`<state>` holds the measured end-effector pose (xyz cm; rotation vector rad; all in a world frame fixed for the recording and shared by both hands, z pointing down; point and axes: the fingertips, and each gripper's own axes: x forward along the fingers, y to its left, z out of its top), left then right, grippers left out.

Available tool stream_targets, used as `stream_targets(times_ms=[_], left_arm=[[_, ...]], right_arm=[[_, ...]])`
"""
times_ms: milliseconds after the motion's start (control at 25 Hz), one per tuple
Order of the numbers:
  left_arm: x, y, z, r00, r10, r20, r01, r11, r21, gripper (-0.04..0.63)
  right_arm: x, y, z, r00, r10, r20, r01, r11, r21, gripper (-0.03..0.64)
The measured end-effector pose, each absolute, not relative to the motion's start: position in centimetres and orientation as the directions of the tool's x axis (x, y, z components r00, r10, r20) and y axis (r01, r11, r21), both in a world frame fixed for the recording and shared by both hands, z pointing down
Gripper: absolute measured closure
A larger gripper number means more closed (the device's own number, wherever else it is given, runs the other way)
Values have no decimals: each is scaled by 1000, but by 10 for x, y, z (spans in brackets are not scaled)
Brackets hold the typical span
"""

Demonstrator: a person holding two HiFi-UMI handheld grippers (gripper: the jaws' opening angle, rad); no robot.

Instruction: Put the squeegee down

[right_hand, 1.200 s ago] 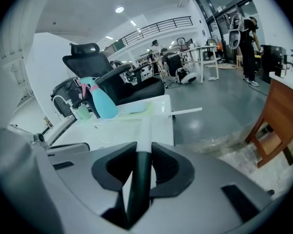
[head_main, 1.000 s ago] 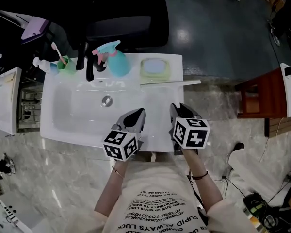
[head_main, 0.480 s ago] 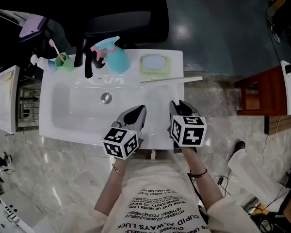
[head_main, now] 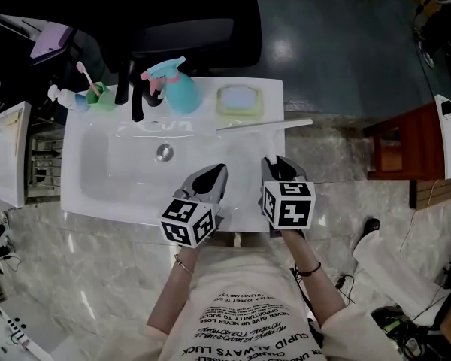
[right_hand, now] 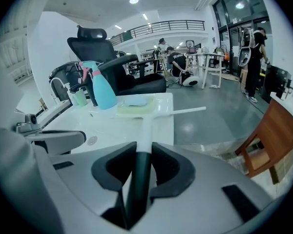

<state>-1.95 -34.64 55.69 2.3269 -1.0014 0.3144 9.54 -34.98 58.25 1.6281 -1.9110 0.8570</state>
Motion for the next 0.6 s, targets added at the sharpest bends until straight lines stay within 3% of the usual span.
stream_targets(times_ms=[600], left_arm=[[-18, -360, 510, 696, -641, 323, -718, -612, 332, 574]], right_arm=[[97, -362, 531, -272, -784, 558, -961, 187, -205, 495]])
